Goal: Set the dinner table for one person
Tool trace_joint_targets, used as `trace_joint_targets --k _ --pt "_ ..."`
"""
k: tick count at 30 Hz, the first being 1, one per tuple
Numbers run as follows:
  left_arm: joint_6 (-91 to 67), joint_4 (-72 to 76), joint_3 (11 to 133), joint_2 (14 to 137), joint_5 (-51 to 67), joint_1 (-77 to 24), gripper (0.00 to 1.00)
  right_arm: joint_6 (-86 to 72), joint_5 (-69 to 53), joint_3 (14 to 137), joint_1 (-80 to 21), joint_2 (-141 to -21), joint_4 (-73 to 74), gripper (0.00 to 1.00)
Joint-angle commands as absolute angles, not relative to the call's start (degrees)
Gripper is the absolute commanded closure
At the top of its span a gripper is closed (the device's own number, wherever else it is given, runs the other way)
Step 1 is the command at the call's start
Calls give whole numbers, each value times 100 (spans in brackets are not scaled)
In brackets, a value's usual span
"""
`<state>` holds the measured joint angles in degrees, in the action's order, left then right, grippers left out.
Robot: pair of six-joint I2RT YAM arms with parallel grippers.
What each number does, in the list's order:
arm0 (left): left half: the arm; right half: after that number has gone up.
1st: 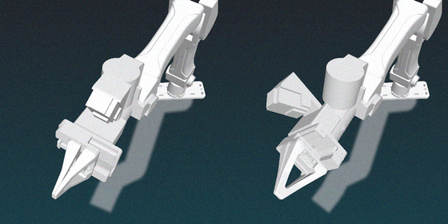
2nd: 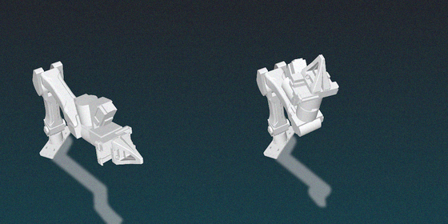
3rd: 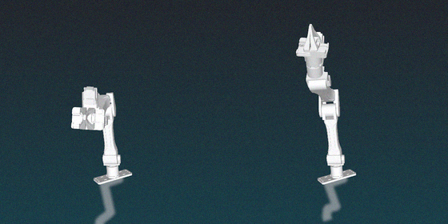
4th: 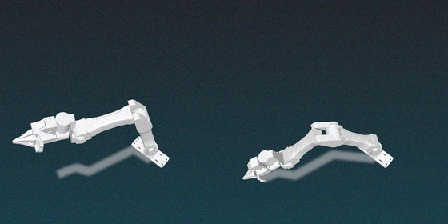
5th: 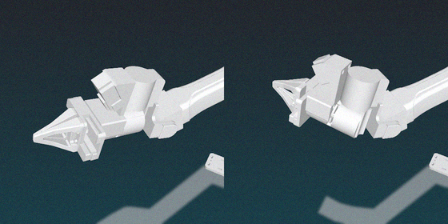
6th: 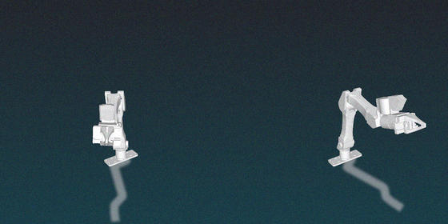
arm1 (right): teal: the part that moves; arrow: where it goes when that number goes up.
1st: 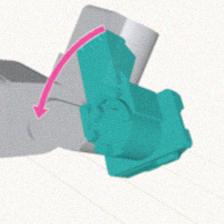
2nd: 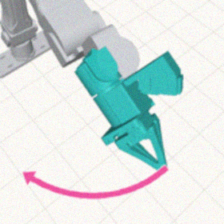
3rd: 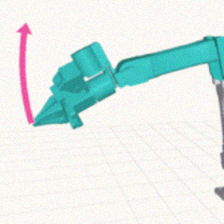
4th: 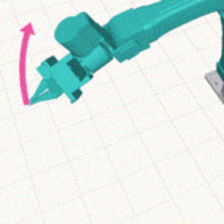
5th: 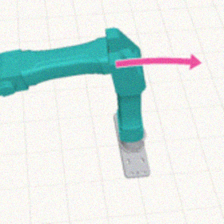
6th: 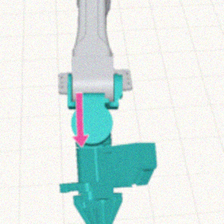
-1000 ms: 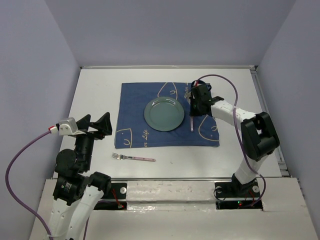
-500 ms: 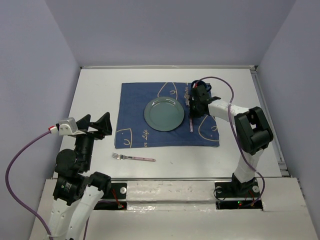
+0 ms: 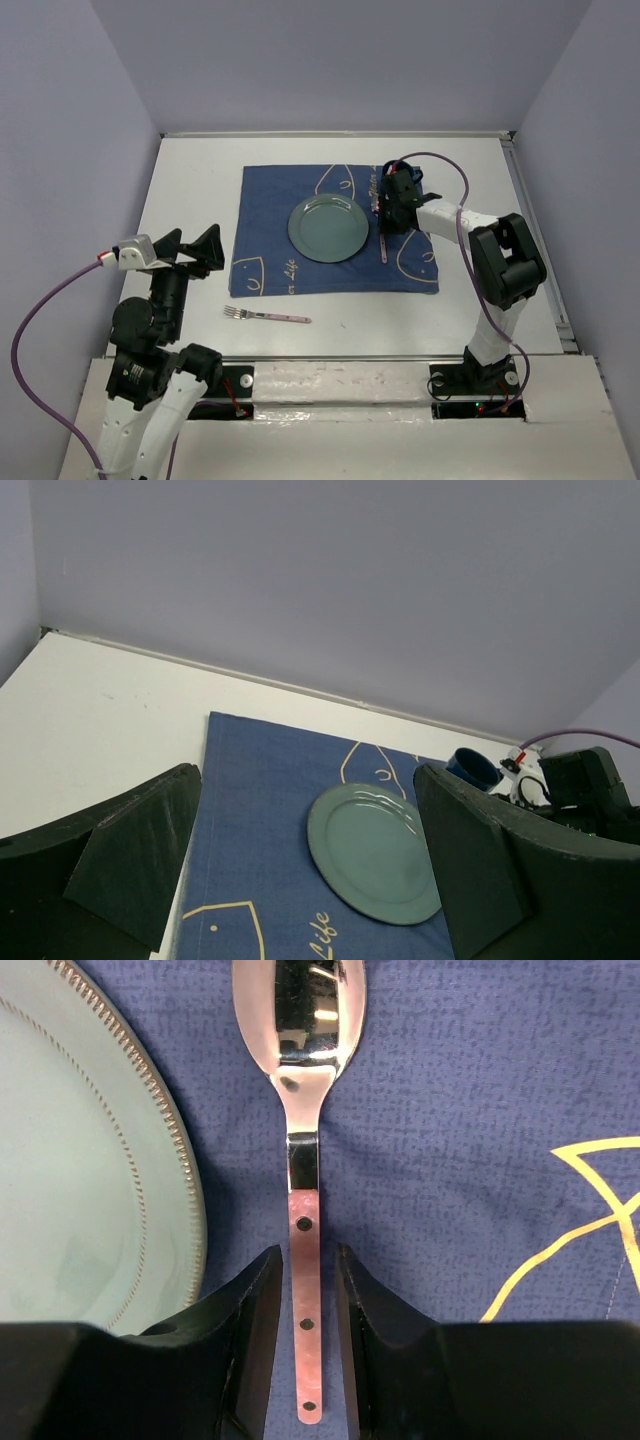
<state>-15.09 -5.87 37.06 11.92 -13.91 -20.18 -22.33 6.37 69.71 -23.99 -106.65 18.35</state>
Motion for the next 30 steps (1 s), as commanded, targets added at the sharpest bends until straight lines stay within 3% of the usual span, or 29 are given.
trace_joint_targets --k 1,6,11,17,21,23,25,30 --pt "-1485 -369 3674 1309 -1345 -2048 1 -2241 835 7119 -2364 -10556 1556 66" --pt "-1494 -369 3674 1327 -1336 -2039 1 -2276 695 7084 -2364 -10328 1564 64" --pt "-1503 -360 3674 1345 -1327 -2048 1 -2250 282 6786 -2495 -9337 1486 63" --pt "-1512 -343 3674 1424 -1371 -2030 1 -1987 -243 6197 -3830 -8438 583 63" --pt "-1520 -413 3700 1503 -1476 -2021 1 -1732 -370 6240 -5007 -8673 352 61" --pt "-1547 -439 3700 1485 -1503 -2013 1 -1557 -142 6432 -5647 -8885 282 54" --pt "-1556 -474 3718 1459 -1538 -1987 1 -1424 -44 6565 -5975 -9297 237 49" --pt "-1652 -597 3735 1398 -1889 -1942 1 -915 -176 7031 -6644 -10097 255 47"
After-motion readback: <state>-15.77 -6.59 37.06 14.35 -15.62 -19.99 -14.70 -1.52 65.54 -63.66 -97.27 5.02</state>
